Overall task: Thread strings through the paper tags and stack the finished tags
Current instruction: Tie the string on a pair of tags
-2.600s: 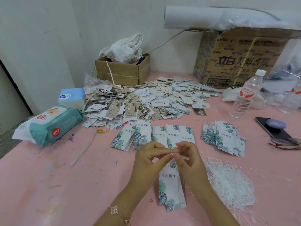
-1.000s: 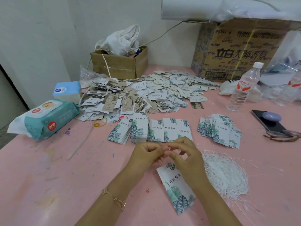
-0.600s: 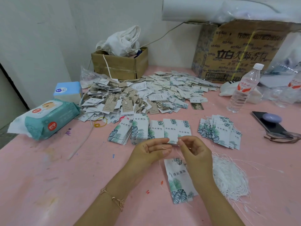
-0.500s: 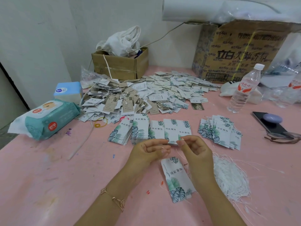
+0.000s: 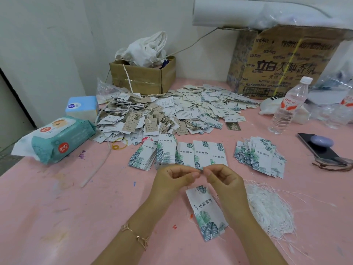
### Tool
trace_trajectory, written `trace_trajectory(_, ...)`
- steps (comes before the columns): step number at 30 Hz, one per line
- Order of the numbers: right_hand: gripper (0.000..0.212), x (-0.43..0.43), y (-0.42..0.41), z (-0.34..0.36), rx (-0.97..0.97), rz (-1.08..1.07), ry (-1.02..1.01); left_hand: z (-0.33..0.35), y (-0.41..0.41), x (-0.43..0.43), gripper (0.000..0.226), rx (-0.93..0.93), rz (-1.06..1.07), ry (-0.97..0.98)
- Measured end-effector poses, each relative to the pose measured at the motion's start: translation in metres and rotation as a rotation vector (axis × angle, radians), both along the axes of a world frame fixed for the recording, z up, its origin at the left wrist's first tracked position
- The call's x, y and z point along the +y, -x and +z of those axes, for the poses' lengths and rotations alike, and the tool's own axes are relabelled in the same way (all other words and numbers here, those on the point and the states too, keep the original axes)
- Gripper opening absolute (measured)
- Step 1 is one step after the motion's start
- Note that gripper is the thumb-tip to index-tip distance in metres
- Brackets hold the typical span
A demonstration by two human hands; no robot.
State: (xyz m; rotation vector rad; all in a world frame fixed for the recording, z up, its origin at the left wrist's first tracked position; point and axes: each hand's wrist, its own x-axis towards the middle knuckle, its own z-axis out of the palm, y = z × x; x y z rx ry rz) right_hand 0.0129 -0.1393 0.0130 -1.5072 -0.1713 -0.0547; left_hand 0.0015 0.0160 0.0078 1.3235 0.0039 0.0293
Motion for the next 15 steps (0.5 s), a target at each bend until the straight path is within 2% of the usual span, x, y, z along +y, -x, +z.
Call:
trace_trajectory(5, 0.013, 0.0022, 0.0017, -0.0031, -0.005, 0.016, 0.046, 0.0003, 0.0008, -0.0030, 0.025, -0.052, 0.026, -0.143)
trace_trajectory(9, 0.016, 0.0018, 0.0008, -0.0046, -0.014, 0.018, 0.046, 0.0015, 0.0020, -0.0045, 0.006, -0.104, 0.015, -0.198)
trace_trajectory(15, 0.015, 0.0014, -0.0003, -0.0046, -0.034, 0.030, 0.068, -0.0003, 0.0014, -0.0038, 0.008, -0.123, 0.053, -0.252)
